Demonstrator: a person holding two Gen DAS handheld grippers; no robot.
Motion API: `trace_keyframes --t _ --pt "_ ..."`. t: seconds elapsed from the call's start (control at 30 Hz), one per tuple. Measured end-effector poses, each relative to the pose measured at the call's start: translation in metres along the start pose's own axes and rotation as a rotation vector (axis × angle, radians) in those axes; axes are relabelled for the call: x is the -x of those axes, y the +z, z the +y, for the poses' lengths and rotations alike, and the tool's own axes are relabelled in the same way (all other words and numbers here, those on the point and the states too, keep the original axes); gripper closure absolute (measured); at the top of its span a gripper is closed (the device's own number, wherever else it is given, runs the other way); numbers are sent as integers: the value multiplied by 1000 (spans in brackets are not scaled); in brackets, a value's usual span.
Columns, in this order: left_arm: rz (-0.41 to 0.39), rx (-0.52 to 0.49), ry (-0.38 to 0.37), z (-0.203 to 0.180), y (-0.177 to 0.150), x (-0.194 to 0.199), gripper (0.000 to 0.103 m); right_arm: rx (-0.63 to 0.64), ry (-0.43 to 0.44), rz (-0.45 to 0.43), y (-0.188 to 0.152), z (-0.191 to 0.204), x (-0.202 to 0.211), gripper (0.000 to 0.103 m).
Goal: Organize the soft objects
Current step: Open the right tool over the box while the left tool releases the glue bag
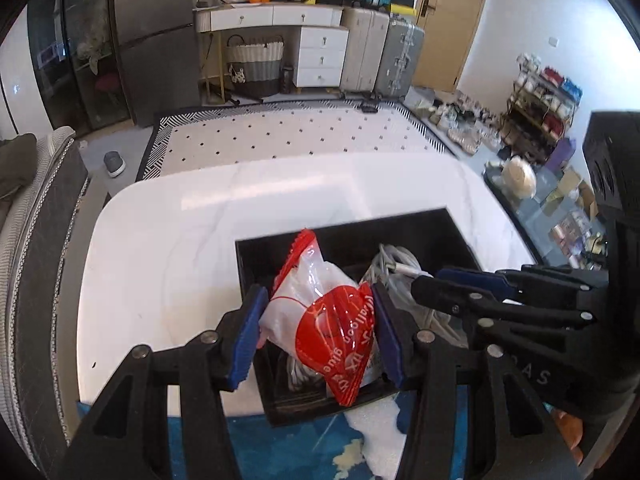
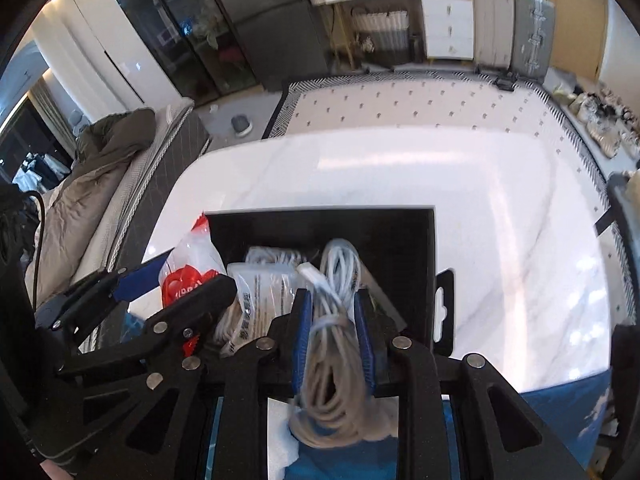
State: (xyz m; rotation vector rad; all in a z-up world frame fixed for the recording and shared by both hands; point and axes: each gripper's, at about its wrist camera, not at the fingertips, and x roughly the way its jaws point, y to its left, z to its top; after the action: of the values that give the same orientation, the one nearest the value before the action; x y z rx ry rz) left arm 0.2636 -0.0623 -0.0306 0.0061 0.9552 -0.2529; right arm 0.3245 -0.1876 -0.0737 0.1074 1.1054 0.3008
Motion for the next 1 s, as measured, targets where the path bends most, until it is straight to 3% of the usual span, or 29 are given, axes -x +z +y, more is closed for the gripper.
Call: trace_keyframes --t 0.17,0.37,0.5,0.67,0.77,0.87,1.0 --pt "89 17 -51 2 -2 -16 52 -6 15 4 -2 -5 -3 82" --pt "69 -40 -9 -2 -3 -15 51 -1 25 3 -5 -10 0 81" --pt "48 -56 0 -2 -7 -11 45 5 45 -16 -7 -3 10 80" --pt "26 -37 -46 10 -3 11 37 12 70 -30 -12 1 27 78" --pt "3 -83 -49 10 -12 34 32 34 79 -42 -20 0 44 78" --pt "7 -144 -131 6 -30 58 16 95 107 -21 -39 5 63 77" --pt "48 -299 -202 -15 -71 81 14 178 100 33 -73 14 67 76"
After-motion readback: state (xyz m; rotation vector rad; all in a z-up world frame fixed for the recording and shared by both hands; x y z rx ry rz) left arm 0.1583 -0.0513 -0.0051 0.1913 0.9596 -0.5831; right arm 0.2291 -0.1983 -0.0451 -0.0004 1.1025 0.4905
